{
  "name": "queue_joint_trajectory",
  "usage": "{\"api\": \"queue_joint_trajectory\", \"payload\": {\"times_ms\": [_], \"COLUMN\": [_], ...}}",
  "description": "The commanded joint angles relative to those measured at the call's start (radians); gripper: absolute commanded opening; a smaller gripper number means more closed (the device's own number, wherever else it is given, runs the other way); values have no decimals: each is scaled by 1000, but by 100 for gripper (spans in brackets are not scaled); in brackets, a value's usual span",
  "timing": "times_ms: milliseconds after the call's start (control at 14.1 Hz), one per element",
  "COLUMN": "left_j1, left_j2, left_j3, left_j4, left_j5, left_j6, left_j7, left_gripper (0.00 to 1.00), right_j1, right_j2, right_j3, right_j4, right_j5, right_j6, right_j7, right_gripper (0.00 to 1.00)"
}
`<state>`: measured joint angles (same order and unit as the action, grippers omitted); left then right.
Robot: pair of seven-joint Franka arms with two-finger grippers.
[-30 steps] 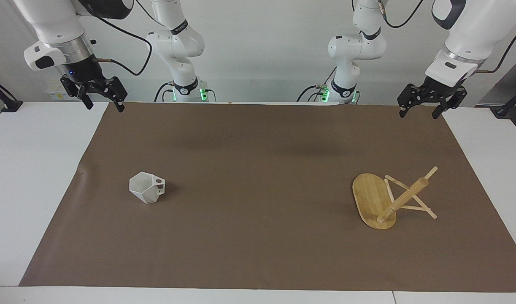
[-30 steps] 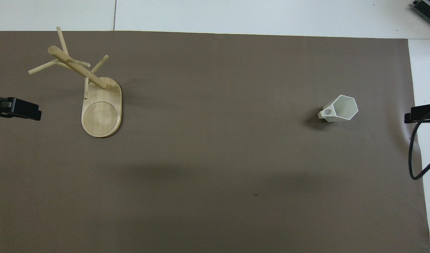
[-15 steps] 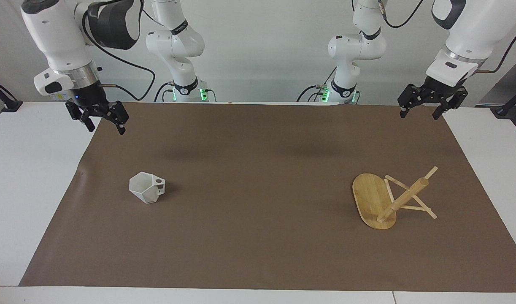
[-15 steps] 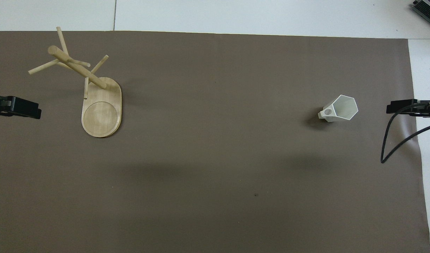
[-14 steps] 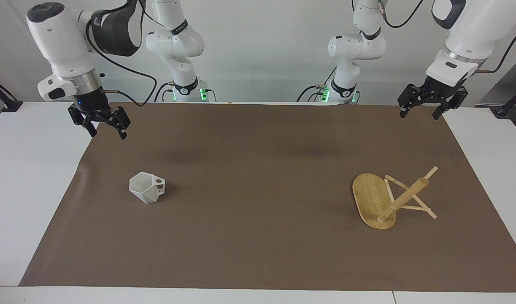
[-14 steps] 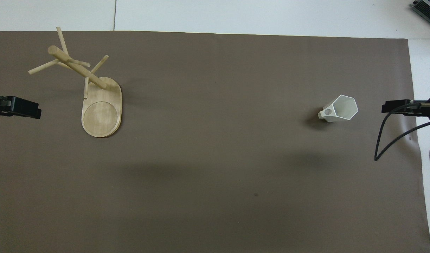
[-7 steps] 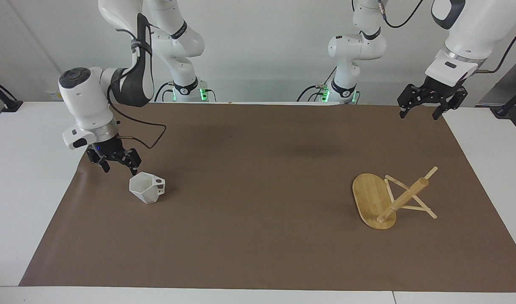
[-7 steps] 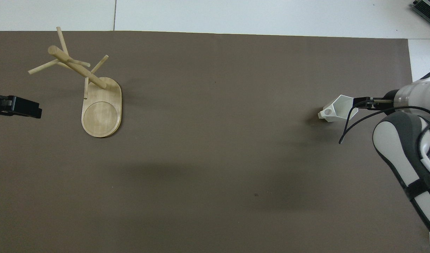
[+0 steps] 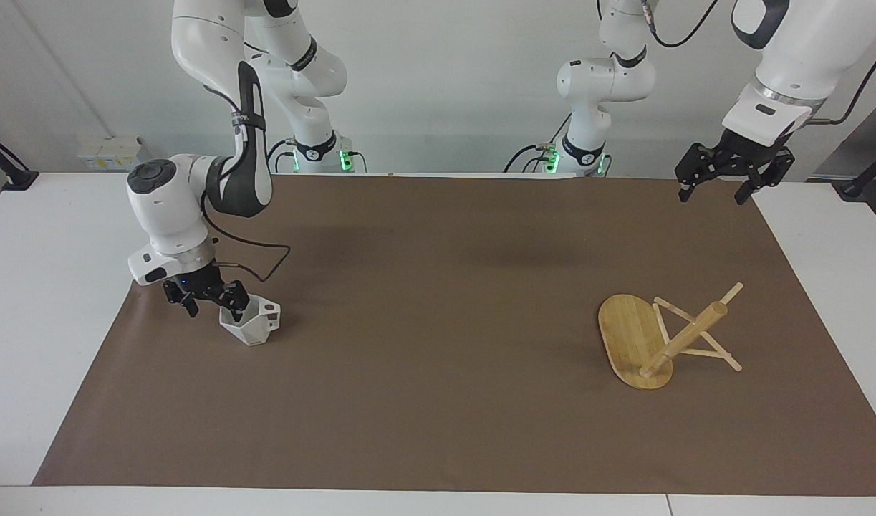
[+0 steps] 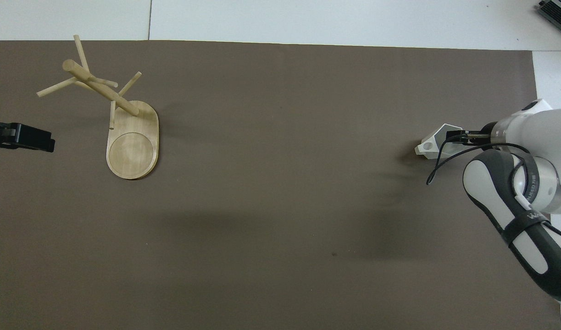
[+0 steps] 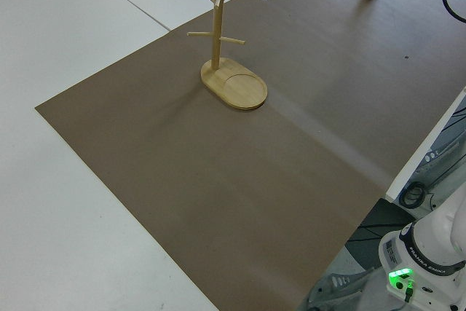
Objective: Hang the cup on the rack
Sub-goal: 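Grasp the white cup's handle with the right gripper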
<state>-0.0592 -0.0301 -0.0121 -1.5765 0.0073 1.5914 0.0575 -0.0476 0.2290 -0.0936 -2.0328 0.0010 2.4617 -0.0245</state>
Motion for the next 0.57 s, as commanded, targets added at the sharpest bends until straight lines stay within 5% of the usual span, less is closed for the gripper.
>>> {"api": "queue_joint_trajectory", "payload": {"times_ms": [0,71,498], "left_j1": [1,-1,-2], "left_j2": [-25,-24,-25], "left_j3": [3,3,1], "left_j4": [-33,-33,-28], "left_j5": [-9,-9,-9], "left_j6": [25,25,13], "left_j7": [8,8,8], "left_gripper": [100,100,100], "right_j1": [-9,-9,-9], "right_j2": [-5,-5,-7], "right_j3": [0,0,0], "right_j4": [-21,-21,-20], "right_j5": [-4,-4,-4], "right_j6": [42,39,28], "right_j7": [-23,-23,-11], "right_gripper": [100,100,1]}}
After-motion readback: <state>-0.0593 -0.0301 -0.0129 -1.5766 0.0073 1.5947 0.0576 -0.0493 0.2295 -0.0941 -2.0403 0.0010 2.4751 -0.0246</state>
